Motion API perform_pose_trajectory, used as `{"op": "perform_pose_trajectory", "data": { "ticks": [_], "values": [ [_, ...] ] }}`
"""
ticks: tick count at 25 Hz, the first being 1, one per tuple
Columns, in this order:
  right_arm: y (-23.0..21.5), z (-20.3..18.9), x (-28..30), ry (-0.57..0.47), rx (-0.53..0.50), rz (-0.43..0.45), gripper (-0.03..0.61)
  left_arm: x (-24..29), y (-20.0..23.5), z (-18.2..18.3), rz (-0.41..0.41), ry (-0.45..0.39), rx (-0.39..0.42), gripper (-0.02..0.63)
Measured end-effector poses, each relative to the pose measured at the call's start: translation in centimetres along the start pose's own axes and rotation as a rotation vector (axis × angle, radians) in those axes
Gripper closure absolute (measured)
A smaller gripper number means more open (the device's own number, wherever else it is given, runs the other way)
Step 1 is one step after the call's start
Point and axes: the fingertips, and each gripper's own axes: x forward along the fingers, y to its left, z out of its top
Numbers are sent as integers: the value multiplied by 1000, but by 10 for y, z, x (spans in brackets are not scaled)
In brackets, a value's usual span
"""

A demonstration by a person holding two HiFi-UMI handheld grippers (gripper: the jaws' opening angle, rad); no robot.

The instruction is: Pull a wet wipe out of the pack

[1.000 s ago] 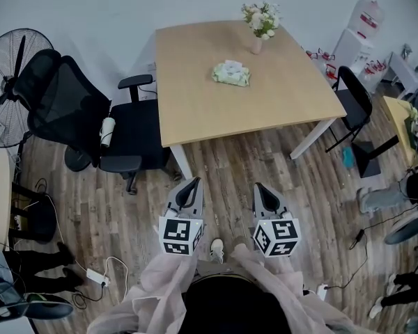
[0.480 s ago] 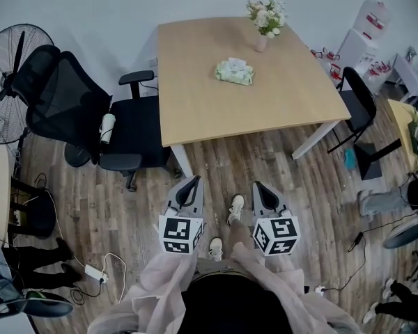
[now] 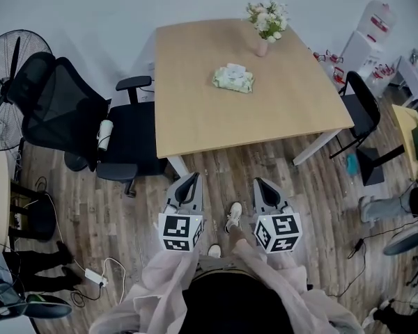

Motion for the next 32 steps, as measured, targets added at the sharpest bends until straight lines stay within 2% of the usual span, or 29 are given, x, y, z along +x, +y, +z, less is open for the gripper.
{"op": "perform_pose_trajectory", "data": {
  "ticks": [18,32],
  "values": [
    [-72,40,97,15,10,39,568,123,12,29,11,1,0,601],
    [-128,64,177,24,0,111,568,207,26,40,84,12,-1,601]
  ]
}}
